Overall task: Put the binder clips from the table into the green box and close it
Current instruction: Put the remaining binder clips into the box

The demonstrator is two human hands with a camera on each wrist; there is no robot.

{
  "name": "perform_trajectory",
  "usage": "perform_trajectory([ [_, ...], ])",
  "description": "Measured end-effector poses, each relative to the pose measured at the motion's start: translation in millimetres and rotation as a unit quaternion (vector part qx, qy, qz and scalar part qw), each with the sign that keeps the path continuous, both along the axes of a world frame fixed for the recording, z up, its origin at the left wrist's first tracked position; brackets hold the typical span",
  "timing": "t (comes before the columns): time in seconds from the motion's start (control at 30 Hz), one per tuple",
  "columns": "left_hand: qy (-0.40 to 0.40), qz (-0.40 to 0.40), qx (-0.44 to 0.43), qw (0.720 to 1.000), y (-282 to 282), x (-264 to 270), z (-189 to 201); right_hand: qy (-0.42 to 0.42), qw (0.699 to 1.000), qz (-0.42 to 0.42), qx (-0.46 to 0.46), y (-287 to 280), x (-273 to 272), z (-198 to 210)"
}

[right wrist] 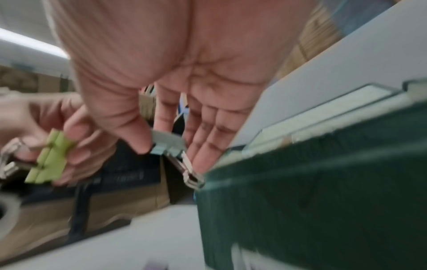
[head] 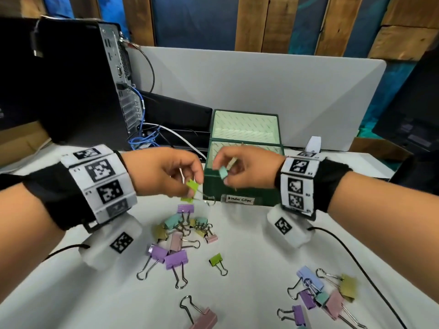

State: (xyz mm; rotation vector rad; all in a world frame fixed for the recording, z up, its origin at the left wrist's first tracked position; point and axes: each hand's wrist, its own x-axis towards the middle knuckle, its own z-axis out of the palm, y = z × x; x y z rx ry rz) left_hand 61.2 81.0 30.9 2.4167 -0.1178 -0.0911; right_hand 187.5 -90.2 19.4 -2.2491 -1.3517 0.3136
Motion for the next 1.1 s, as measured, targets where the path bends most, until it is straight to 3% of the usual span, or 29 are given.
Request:
perform_trajectory([
  [0.1,-0.052,0.054,-0.073,0.995,9.4,6.5,7.8,0.011,0.985,-0.05,0.163,6.3,10.4,13.6],
  [0.2,-0.113,0.11,-0.102,0.982,9.5,19.8,11.0,-0.005,0.972,-0.098,0.215,16.9,20.3,11.7],
  [0.33,-0.133,0.155,-0.113,0.972,8.1,41.4,9.3,-0.011,0.988,-0.12,0.101,23.1,30.4,-8.1],
  [0.5,-0.13,0.176,-0.118,0.969,2.2,65.8,5.4,-0.005,0.988,-0.119,0.094,9.5,31.4,-13.7],
  [0.63,-0.127,0.183,-0.123,0.967,-5.5,83.8,0.0,-0.066,0.992,-0.101,0.046,-10.8,18.9,-9.2],
  [0.83,-0.122,0.183,-0.066,0.973,-21.3,94.1,-6.0,-0.138,0.989,-0.013,-0.043,-27.5,-6.6,-8.0],
  [1.0,-0.129,0.162,-0.037,0.978,-13.7,74.4,-5.2,-0.129,0.976,0.061,-0.166,-18.8,-21.1,-12.3],
  [1.1,-0.088,0.142,-0.008,0.986,-0.7,58.1,-9.1,-0.123,0.965,0.081,-0.218,-9.8,-26.3,-20.0],
])
